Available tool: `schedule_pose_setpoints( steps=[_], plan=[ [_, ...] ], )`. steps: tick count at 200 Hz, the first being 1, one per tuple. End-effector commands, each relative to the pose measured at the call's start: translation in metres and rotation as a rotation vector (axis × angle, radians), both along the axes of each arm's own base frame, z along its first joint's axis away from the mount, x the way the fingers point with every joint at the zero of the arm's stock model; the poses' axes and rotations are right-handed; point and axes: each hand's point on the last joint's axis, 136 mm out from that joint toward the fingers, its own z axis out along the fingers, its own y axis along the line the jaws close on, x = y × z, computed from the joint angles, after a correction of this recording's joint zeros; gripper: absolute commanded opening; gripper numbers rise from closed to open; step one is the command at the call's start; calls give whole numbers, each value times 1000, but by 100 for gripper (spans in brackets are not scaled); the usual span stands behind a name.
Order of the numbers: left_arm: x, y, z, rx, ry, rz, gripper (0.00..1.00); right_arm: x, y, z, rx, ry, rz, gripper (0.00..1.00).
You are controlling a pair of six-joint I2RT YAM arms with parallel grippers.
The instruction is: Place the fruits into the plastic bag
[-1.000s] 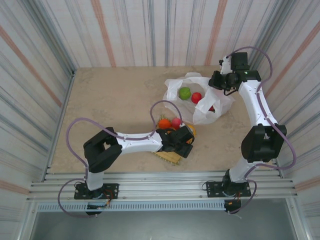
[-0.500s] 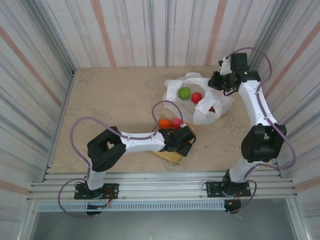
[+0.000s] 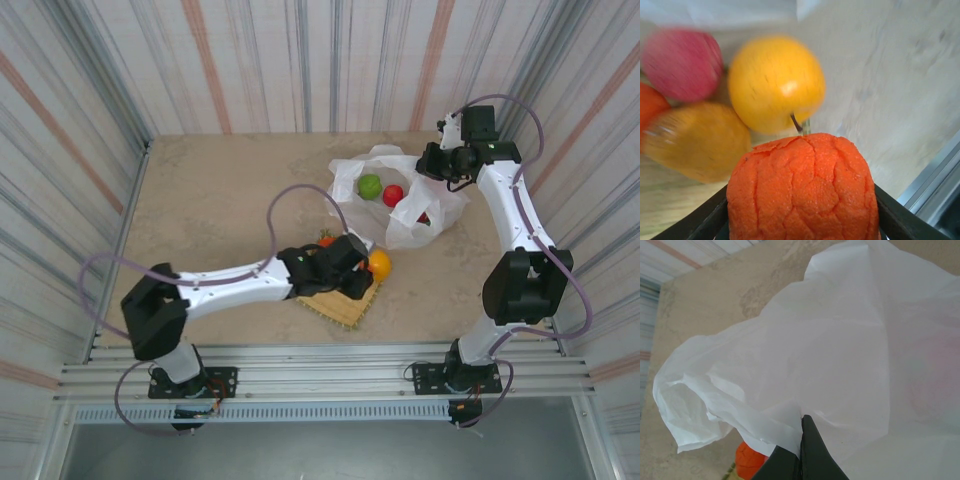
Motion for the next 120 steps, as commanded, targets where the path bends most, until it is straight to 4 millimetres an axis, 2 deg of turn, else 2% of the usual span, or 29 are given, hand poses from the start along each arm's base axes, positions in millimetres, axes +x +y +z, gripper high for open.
schedule_pose_setpoints(
  steps=[1, 18, 38, 72, 90, 116, 120],
  plan=[
    [32, 6, 33, -73, -56, 9, 58, -3, -2, 2, 0, -5, 8, 0],
    [58, 0, 48, -105, -99, 7, 58, -4, -2, 2, -2, -5, 7, 0],
    [87, -14, 54, -111, -123, -12, 58, -4, -2, 2, 0, -4, 9, 0],
    [137, -31, 45, -101, -144, 2, 58, -4, -3, 4, 1, -7, 6, 0],
    [160, -36, 34, -64, -169, 22, 57, -4, -2, 4, 4, -5, 6, 0],
    [184, -48, 21, -21, -222, 48, 58, -3, -3, 6, 7, -6, -2, 0],
    [186, -49, 25, -27, -233, 50, 58, -3, -2, 6, 9, -4, -4, 0]
  ],
)
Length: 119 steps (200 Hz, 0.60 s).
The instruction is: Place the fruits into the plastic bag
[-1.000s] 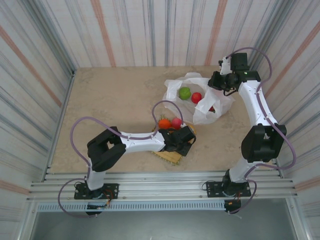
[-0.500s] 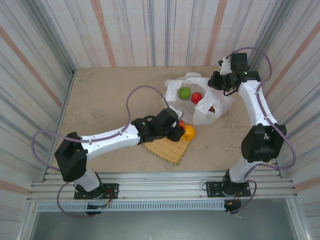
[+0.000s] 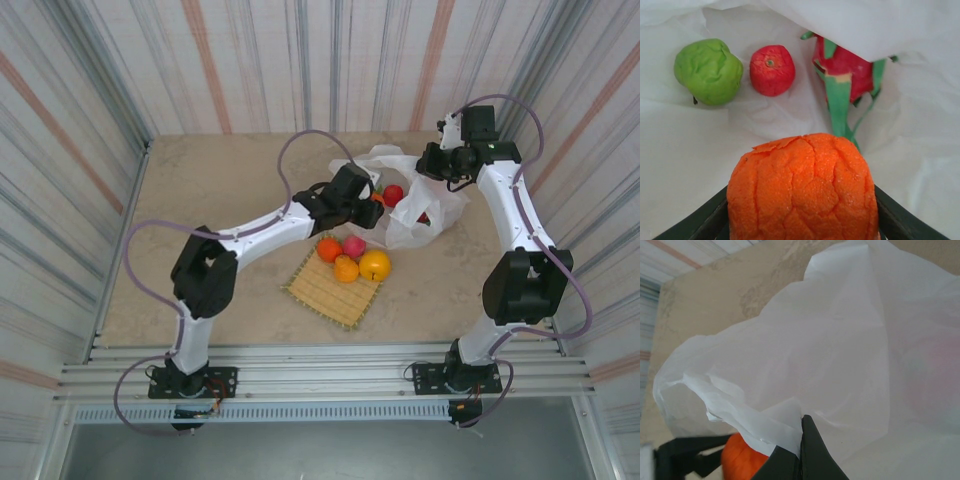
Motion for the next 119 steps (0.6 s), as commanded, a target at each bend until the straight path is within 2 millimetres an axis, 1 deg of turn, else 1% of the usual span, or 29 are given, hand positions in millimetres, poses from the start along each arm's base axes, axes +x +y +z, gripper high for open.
schedule_pose_setpoints(
  steps=[1, 3, 11, 48, 80, 109, 119],
  plan=[
    [18, -9, 11, 27, -85, 2, 58, -2, -3, 6, 9, -5, -5, 0],
    [19, -10, -2, 43, -74, 2, 58, -2, -3, 7, 9, -5, -8, 0],
    [24, -14, -6, 49, -87, 10, 58, -1, -2, 8, 13, -2, -11, 0],
    [44, -33, -7, 74, -167, 27, 59, 3, 5, 13, 18, -6, -10, 0],
    [71, -33, -8, 91, -232, 78, 60, 7, 7, 20, 19, -26, -12, 0],
    [93, -40, -9, 74, -306, 78, 60, 10, 9, 23, 32, -32, -14, 0],
    [101, -42, -8, 71, -337, 82, 62, 10, 11, 25, 37, -35, -10, 0]
  ],
)
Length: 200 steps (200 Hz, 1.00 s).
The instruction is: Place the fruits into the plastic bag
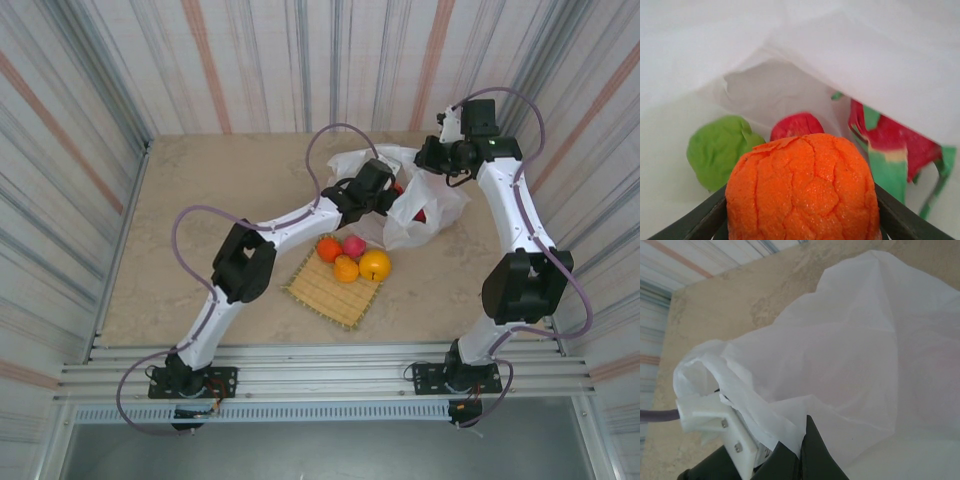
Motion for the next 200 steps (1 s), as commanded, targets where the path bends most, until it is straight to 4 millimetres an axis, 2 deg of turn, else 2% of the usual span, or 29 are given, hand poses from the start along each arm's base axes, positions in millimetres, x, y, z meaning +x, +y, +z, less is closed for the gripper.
schedule_pose_setpoints(
  steps=[1, 33, 74, 119, 200],
  plan=[
    [28, -2, 9, 0, -118, 21, 62, 4, 4, 7, 24, 0, -8, 0],
    [51, -3, 8, 8, -193, 53, 62, 6, 7, 10, 21, -5, -3, 0],
    [74, -8, -6, 7, -221, 59, 63, 5, 10, 9, 20, -3, 6, 0],
    [86, -19, -15, -13, -232, 45, 64, 6, 14, 6, 19, 5, 20, 0],
    [102, -16, -33, -43, -214, 47, 71, 6, 17, 4, 21, 7, 33, 0]
  ],
)
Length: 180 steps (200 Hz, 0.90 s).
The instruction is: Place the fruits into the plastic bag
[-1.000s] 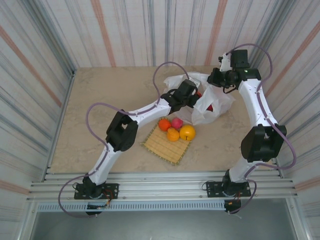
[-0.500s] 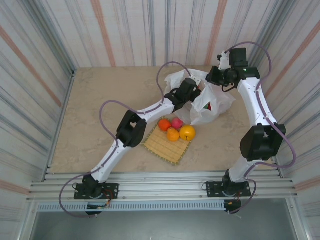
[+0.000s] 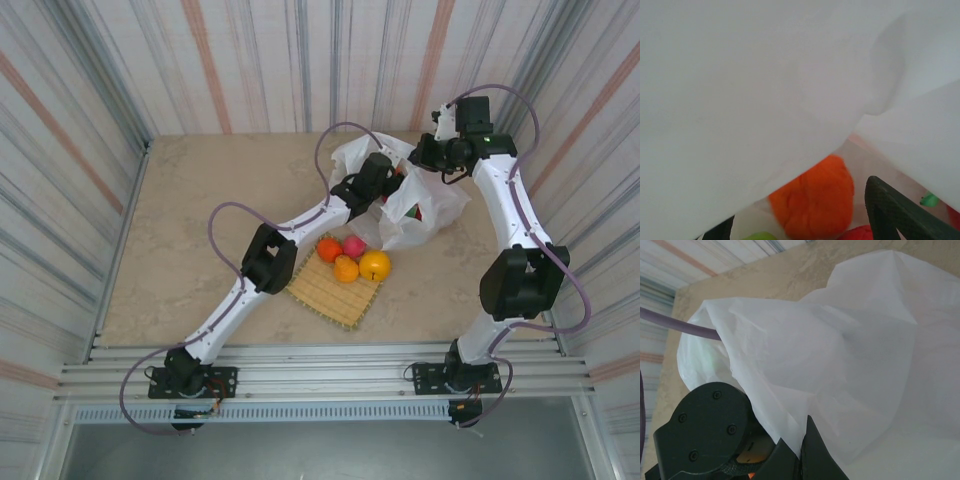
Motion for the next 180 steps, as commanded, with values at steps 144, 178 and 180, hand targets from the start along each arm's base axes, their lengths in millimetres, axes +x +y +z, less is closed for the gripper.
schedule_pose_setpoints(
  steps=[144, 178, 180],
  plan=[
    [-96, 10, 60, -49, 34, -131, 77, 11, -5, 1, 21, 7, -31, 0],
    [-128, 23, 55, -11, 66, -133, 77, 11, -6, 4, 25, 2, -36, 0],
    [-129, 24, 54, -9, 67, -133, 77, 11, -7, 4, 25, 1, -37, 0]
  ],
)
